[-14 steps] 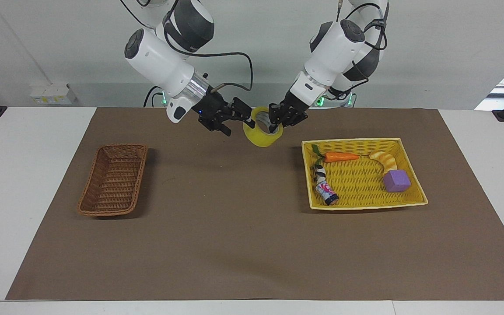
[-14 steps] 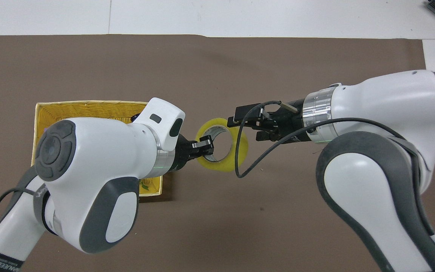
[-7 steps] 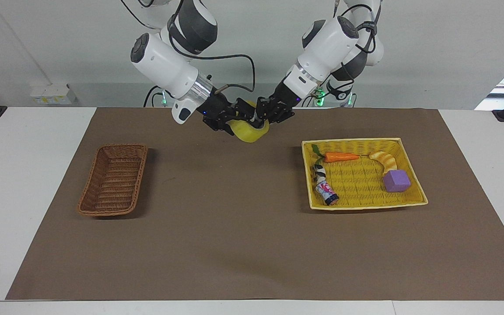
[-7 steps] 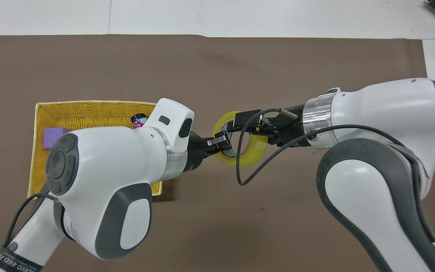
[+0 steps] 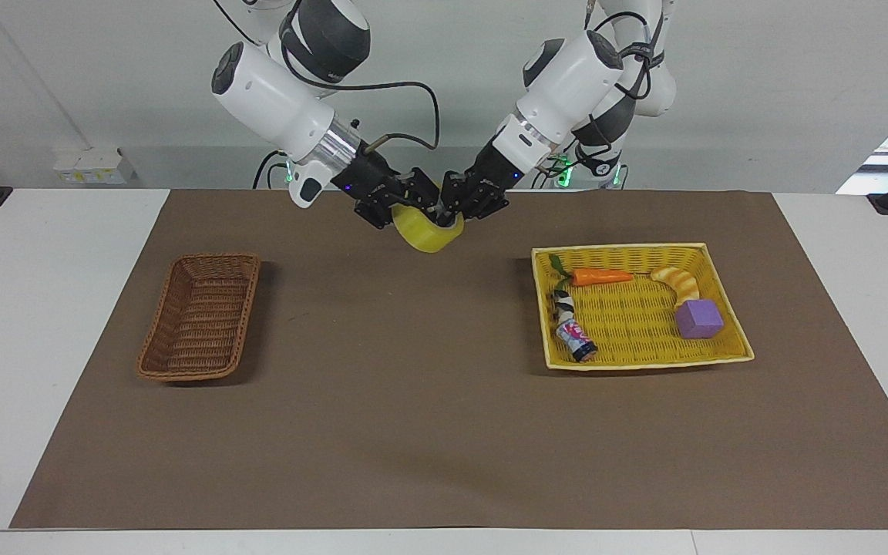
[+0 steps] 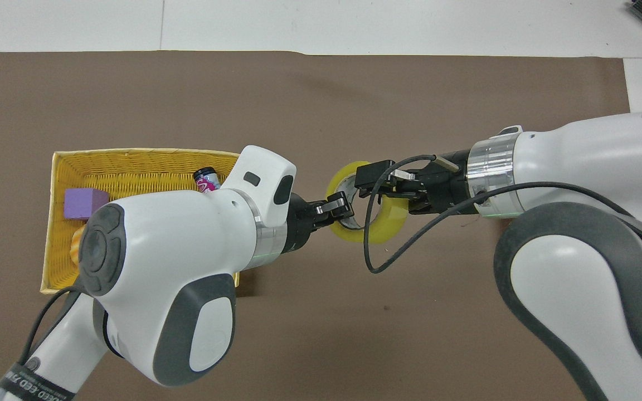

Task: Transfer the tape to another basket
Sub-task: 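Grasp the tape with the right gripper while the left gripper releases it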

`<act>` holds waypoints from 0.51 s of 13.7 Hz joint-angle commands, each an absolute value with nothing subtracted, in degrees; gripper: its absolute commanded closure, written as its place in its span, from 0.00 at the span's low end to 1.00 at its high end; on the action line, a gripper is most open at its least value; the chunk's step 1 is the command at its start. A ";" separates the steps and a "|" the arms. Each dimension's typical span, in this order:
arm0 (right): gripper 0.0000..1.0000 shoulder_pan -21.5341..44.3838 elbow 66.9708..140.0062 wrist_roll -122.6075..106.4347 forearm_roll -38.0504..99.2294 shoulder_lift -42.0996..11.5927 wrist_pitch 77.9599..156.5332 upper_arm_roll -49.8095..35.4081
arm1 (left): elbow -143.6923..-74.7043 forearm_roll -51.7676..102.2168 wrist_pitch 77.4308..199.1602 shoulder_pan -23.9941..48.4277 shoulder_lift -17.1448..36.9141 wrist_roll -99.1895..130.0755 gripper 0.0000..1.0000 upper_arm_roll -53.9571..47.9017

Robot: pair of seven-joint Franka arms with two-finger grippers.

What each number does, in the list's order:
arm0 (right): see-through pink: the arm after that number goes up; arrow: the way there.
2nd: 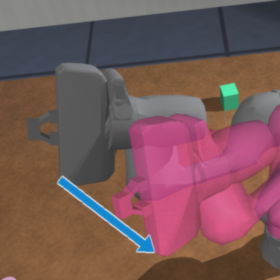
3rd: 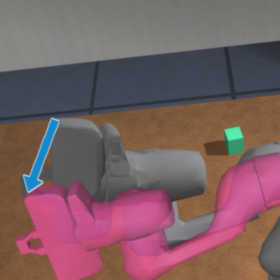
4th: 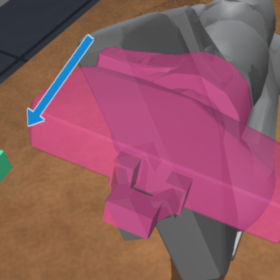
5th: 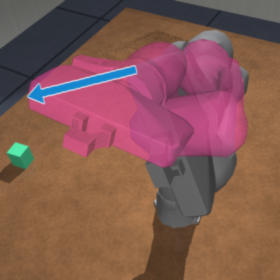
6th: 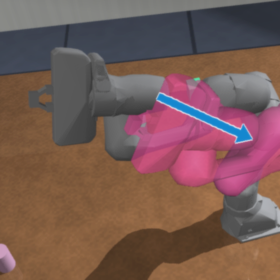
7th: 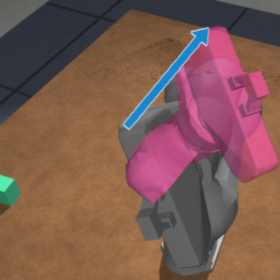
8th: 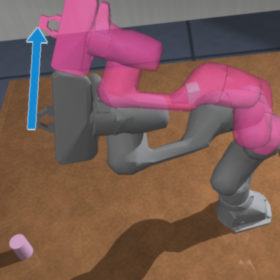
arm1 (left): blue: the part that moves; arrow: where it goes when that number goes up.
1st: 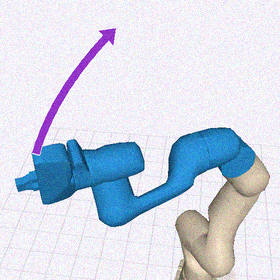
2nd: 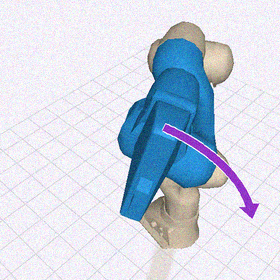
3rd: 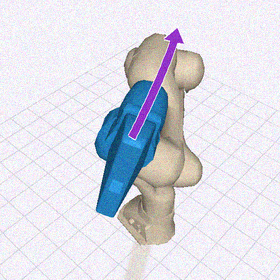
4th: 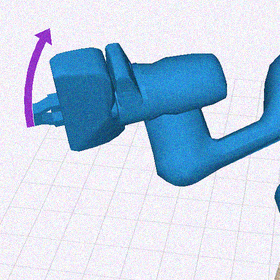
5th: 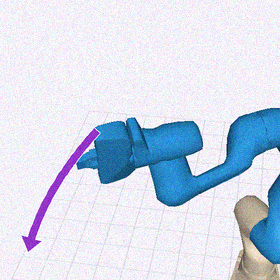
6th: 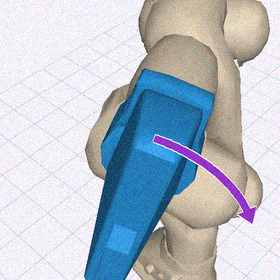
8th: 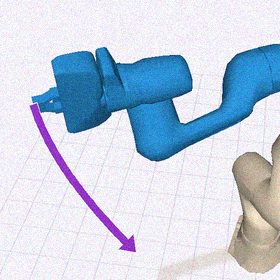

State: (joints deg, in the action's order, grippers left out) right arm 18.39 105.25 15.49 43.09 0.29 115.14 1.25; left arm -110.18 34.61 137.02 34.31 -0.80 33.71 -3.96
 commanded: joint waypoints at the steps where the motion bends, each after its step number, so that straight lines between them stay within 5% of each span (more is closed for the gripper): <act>1: 1.00 16.35 105.21 16.00 43.51 0.88 114.17 1.58 | -110.39 35.16 138.25 34.45 -2.19 34.36 0.00 -2.64; 7: 1.00 11.53 102.05 15.12 41.41 1.14 108.74 1.67 | -110.48 34.90 136.24 32.18 -5.27 37.80 0.00 -2.02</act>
State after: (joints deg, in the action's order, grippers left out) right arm 14.48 104.35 15.43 42.72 0.34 112.49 1.98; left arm -109.74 34.78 137.57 33.98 -4.47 37.82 -2.37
